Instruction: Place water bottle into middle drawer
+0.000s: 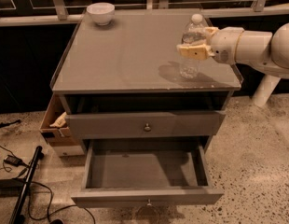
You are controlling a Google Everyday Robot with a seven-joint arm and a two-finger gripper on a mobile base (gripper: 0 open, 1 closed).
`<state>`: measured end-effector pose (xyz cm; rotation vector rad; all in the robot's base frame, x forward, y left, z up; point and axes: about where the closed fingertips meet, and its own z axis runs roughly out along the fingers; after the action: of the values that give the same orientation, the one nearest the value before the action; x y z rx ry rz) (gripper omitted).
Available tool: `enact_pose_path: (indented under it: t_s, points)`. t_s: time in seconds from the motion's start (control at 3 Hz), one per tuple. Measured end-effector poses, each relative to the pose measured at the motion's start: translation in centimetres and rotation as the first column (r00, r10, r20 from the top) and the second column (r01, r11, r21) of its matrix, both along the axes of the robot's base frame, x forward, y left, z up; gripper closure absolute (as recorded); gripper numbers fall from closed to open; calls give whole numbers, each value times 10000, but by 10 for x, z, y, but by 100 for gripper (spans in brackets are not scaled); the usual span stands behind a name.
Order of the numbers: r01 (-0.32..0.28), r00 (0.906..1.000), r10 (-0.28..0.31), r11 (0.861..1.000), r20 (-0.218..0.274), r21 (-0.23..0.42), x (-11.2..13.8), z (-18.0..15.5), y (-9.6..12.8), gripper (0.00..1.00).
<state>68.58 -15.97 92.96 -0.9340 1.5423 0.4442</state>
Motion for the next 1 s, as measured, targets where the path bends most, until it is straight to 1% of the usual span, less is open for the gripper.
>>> enact_pose_path:
  t_s: [0.33,0.67,1.0]
  points:
    - [-1,10000,1,10000,0,0,0,0,0,86]
    - [-3,10000,3,10000,-2,1,0,0,0,100]
    - [-335,9990,340,9992,-282,203,-18,10,0,100]
